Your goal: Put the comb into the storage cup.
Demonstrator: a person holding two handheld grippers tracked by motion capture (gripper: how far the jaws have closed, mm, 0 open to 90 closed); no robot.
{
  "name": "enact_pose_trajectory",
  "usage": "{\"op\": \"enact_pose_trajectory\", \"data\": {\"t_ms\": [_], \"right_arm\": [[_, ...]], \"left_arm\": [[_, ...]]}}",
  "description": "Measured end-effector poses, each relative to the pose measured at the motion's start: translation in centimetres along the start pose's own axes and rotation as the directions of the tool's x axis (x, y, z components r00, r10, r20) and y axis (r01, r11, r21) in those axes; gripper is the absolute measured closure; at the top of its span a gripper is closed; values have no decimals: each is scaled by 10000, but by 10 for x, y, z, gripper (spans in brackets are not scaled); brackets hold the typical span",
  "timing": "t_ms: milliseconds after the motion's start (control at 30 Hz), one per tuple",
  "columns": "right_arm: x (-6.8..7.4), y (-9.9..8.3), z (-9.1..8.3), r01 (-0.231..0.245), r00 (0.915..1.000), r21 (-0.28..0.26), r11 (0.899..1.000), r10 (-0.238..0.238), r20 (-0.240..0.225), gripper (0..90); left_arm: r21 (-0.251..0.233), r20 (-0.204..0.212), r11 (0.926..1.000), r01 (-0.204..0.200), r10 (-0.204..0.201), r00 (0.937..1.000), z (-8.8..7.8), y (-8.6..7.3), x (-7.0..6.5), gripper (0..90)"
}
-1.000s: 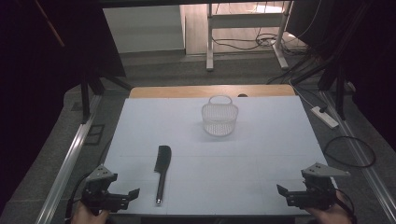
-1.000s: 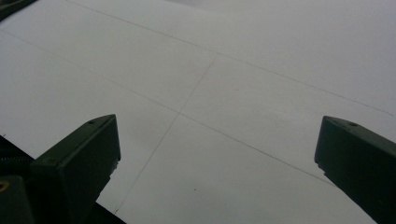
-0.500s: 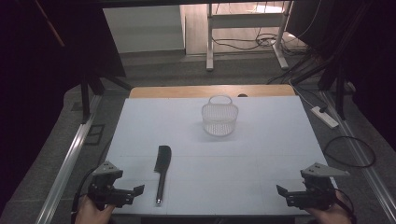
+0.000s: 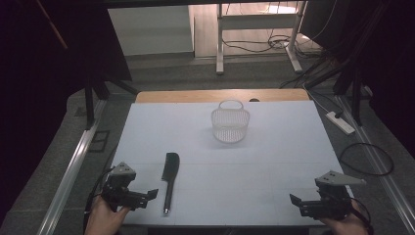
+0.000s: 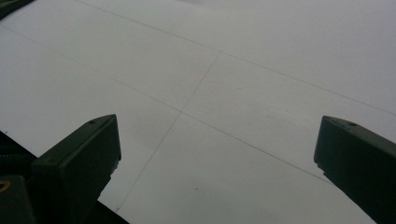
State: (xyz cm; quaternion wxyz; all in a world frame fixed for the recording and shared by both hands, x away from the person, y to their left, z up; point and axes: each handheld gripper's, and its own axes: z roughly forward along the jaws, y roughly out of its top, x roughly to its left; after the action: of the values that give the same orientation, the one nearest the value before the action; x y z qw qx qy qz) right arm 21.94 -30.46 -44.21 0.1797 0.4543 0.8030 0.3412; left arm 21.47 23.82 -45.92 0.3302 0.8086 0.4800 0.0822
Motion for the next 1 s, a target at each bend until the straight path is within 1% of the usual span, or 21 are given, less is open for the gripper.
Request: {"op": "enact_pose_trajectory", "data": {"t_ms": [300, 700, 833, 1000], "right_arm": [[0, 0, 0, 28, 10000, -5, 10000, -28, 3, 12], [0, 0, 0, 35, 10000, 17, 10000, -35, 9, 9], [0, 0, 0, -31, 10000, 24, 10000, 31, 61, 0], [0, 0, 0, -39, 10000, 61, 10000, 39, 71, 0]], "left_arm": [[211, 83, 9988, -440, 439, 9990, 11, 11, -2, 0], [432, 336, 9969, -663, 649, 9973, 24, 23, -4, 0], [505, 378, 9959, -750, 732, 9966, 28, 27, -4, 0], [581, 525, 9942, -904, 874, 9948, 34, 33, -4, 0]]}}
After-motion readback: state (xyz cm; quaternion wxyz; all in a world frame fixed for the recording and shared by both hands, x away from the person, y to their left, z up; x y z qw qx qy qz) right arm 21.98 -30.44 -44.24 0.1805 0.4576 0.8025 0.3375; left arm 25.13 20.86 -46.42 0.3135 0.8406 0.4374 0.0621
